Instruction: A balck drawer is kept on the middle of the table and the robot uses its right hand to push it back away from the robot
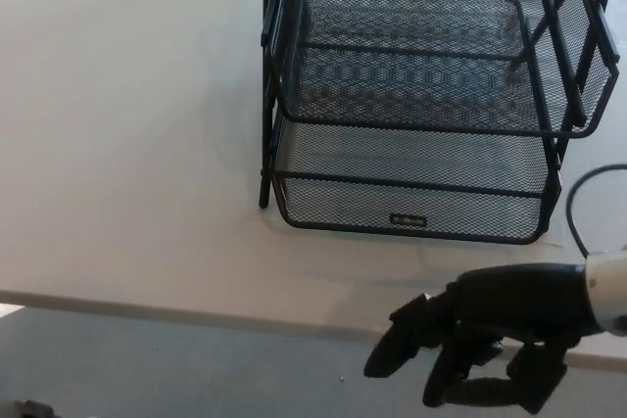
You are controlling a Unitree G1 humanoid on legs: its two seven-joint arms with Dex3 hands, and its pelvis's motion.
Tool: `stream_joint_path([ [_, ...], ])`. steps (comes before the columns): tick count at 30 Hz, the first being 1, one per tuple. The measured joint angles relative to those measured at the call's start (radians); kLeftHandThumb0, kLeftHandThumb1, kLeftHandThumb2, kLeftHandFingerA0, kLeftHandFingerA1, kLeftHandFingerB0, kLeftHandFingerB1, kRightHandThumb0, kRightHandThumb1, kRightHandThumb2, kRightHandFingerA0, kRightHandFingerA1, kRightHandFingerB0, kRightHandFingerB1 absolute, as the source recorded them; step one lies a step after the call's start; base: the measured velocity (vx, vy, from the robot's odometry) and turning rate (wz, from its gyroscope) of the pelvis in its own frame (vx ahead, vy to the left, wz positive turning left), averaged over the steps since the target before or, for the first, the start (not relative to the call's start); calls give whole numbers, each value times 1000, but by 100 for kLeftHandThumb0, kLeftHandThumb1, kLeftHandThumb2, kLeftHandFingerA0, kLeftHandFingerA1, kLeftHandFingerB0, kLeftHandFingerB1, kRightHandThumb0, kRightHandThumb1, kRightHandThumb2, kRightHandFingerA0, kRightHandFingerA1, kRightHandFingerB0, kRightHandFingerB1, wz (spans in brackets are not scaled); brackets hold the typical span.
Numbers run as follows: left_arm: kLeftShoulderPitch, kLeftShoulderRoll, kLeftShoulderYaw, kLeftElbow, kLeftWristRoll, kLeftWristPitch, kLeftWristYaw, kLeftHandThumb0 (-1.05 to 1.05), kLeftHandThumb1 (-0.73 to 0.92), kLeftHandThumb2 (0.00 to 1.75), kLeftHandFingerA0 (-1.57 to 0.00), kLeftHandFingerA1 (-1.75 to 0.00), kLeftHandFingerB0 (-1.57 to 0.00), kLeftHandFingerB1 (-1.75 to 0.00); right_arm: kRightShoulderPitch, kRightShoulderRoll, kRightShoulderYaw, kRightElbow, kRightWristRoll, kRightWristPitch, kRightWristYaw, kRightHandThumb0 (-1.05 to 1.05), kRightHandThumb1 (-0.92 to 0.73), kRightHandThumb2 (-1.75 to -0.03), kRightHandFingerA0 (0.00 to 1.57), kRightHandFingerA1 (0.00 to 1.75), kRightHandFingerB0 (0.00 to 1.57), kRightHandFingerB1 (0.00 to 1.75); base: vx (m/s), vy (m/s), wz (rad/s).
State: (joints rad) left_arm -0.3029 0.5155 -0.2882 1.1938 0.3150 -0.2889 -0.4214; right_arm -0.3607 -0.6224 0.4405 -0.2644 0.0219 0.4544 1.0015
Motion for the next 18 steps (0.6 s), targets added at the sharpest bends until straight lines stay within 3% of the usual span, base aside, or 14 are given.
stream_joint_path([
  [18,0,0,1,0,-1,0,0,-55,71,62,-48,-39,-33,-33,126,-4,-119,581,-9,-210,-53,-53,-71,-62,49,39,37,35,0,0,0],
])
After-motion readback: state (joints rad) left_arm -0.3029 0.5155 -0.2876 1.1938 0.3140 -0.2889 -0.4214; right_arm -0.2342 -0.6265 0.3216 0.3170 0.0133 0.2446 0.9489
